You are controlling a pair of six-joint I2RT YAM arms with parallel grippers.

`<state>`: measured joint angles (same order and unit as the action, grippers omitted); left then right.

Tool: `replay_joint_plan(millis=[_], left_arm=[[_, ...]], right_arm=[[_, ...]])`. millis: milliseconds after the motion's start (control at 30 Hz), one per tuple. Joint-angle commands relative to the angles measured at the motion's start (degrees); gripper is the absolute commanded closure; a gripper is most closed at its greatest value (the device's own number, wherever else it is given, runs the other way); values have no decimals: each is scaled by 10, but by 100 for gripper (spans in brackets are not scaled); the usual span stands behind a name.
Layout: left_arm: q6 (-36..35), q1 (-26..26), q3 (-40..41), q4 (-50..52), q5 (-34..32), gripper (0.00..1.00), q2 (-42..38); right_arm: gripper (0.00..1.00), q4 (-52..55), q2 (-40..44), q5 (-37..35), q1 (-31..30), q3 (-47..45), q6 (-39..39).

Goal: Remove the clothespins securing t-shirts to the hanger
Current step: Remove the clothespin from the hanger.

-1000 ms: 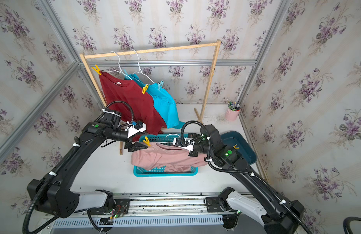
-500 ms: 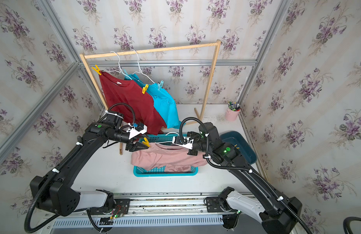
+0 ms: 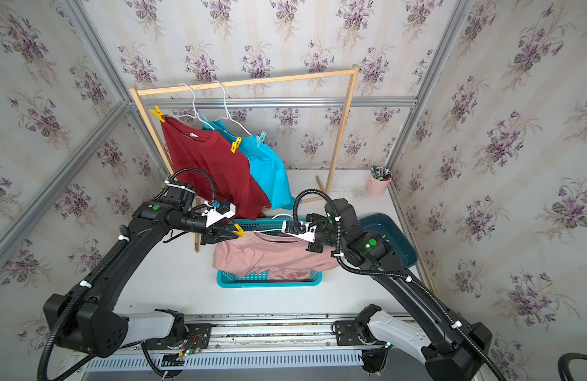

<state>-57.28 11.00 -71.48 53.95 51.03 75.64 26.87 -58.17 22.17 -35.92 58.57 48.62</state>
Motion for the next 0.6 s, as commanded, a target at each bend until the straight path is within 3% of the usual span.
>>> replay_joint_plan(millis=[0,333,567], left_arm=[[-14,0,0,5,15,60,1],[-16,0,-2,4,29,48,8],[-17,0,-2,4,36,66,11]], right_arm=[[100,-9,2,15,1,4,11],[100,-12,2,38,1,7,5],[100,-16,-2,42,2,10,1]])
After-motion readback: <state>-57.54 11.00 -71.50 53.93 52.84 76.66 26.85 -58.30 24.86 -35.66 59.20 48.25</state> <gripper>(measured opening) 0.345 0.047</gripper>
